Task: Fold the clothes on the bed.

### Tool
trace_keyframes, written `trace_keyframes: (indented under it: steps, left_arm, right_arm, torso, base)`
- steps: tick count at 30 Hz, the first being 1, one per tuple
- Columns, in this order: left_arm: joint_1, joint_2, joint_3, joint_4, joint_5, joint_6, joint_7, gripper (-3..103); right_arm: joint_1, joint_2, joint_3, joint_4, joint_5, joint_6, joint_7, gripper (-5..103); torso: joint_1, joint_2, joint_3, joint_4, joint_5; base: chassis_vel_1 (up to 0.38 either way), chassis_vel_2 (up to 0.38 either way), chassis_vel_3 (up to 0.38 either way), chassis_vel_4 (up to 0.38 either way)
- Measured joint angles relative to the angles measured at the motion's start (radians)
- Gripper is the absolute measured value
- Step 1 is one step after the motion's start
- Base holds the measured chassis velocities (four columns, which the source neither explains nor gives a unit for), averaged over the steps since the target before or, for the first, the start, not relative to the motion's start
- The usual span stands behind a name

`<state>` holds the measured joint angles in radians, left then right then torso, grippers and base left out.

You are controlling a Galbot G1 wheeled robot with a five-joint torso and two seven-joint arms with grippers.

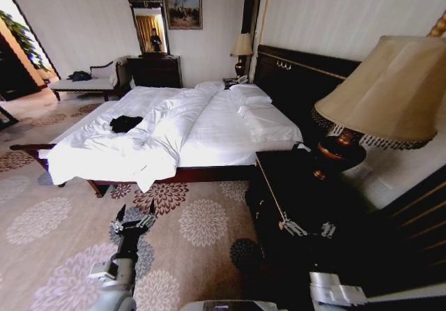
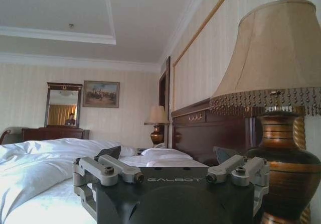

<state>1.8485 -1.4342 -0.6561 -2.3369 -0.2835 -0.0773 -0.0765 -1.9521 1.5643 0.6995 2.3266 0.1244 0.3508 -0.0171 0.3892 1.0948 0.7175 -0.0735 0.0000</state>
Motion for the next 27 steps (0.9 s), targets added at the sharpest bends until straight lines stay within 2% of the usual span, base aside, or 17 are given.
trace_keyframes:
  steps: [4,9,15,20,22,27]
  left_arm:
    - [0.005,0.004,-0.016,-0.022,-0.001,-0.004,0.032,100]
    - [0.006,0.004,-0.027,-0.026,-0.005,-0.02,0.069,100]
    - [0.012,-0.004,-0.018,-0.034,-0.014,-0.031,0.074,100]
    - [0.019,-0.006,-0.012,-0.037,-0.007,-0.034,0.075,100]
    - [0.024,-0.006,-0.009,-0.042,-0.003,-0.034,0.075,100]
    - [0.033,-0.008,-0.004,-0.042,0.006,-0.04,0.072,100]
  right_arm:
    - [0.004,-0.016,0.008,-0.002,0.006,-0.006,0.0,100]
    - [0.008,-0.036,0.01,-0.015,-0.026,-0.055,-0.011,100]
    - [0.0,-0.048,-0.024,-0.009,-0.037,-0.109,-0.005,100]
    - [-0.004,-0.07,-0.037,0.009,0.011,-0.119,-0.115,100]
    - [-0.002,-0.074,-0.032,0.009,0.015,-0.097,-0.156,100]
    - [0.0,-0.067,-0.032,0.006,0.021,-0.064,-0.176,100]
  torso:
    - [0.0,0.0,0.0,0.0001,0.0]
    - [0.0,0.0,0.0,0.0001,-0.0001]
    - [0.0,0.0,0.0,0.0001,0.0]
    - [0.0,0.0,0.0,0.0001,-0.0001]
    - [0.0,0.0,0.0,0.0001,-0.0001]
    - [0.0,0.0,0.0,0.0001,0.0]
  base:
    - [0.0,0.0,0.0,0.0]
    - [0.0,0.0,0.0,0.0]
    - [0.0,0.0,0.0,0.0]
    - [0.0,0.0,0.0,0.0]
    - [0.0,0.0,0.0,0.0]
    - [0.0,0.0,0.0,0.0]
